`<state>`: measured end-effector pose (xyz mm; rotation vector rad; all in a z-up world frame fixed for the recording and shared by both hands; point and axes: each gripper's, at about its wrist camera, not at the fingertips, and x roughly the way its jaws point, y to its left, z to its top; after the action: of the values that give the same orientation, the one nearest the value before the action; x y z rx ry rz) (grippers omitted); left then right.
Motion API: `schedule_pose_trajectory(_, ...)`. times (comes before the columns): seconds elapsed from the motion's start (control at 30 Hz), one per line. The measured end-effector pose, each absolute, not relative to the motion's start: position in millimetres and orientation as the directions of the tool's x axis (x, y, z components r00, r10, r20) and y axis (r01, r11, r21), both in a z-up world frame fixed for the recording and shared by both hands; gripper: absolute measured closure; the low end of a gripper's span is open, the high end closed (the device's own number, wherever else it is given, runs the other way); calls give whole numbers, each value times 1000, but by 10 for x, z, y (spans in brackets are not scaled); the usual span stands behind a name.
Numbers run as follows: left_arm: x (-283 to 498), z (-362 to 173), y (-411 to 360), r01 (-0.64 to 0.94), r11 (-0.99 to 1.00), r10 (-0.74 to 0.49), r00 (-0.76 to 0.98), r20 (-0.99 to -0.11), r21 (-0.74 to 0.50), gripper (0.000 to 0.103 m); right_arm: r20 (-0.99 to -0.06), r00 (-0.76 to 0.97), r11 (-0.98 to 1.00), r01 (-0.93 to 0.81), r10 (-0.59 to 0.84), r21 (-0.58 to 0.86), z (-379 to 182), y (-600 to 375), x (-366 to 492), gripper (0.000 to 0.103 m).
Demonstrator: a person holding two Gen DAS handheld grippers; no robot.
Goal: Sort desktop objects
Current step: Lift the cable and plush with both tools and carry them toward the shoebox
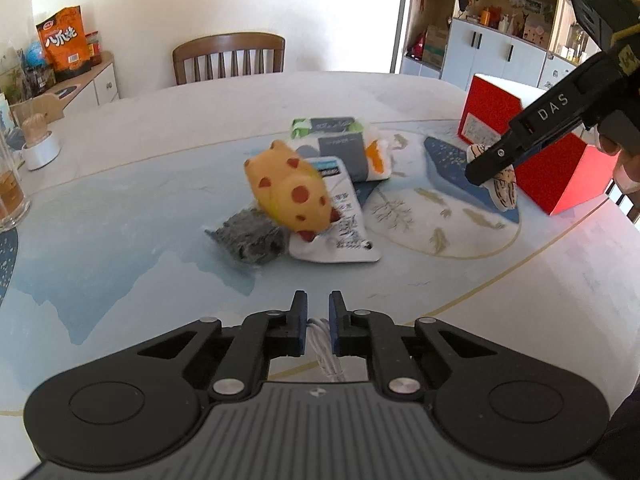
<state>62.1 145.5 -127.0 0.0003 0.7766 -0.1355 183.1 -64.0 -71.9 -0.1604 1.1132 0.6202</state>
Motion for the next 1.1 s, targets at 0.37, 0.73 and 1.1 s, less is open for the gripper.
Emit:
schedule_pose_trajectory(0.37,635,-1007,1153,138,988,-145,741,-656,-62,96,-852,335,832,-522,402,187,-471,-1130,1864,53)
schedule_pose_trajectory(0.73,555,-894,1038,61,997,-82,745,-662,-55,96,-827,367,837,-507,426,206,-339,-1604,1959,53)
schedule_pose_trajectory(1.1,584,-1154,1068,-60,998,43,672,-739,3,89,-827,368,841,-497,426,212,-350,-1818,1984,53)
